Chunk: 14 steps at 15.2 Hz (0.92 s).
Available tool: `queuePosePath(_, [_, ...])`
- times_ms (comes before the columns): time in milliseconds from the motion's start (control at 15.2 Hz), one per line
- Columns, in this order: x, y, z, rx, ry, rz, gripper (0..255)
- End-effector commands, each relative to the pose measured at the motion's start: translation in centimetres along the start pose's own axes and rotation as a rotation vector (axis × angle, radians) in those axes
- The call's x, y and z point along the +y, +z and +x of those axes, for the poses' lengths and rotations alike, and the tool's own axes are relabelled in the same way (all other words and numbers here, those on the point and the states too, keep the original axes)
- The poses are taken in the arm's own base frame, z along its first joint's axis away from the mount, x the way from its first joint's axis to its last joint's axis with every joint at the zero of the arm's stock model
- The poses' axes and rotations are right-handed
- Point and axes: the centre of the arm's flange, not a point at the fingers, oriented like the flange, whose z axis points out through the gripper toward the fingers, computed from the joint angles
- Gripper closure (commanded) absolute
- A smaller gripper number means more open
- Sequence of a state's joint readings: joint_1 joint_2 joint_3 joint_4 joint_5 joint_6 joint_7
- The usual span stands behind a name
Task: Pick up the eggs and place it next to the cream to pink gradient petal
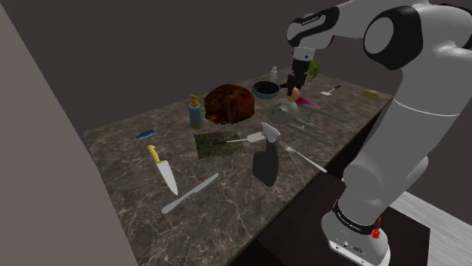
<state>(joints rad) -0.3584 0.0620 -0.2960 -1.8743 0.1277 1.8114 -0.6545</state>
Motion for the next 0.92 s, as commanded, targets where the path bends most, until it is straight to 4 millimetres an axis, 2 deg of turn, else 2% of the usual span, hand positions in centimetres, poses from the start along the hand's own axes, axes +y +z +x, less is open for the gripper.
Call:
queuePosePath(0, [2.3,-0.3,-1.6,0.0,-0.001,0.0,255])
queuePosePath(528, [11.3,-1.6,-7.0,0.0,-0.001,0.0,255])
queuePosePath(594, [13.2,-1.8,-8.1,0.0,-0.001,0.0,255])
queuePosePath(858, [13.5,0.3,-8.0,0.0,-0.001,0.0,255])
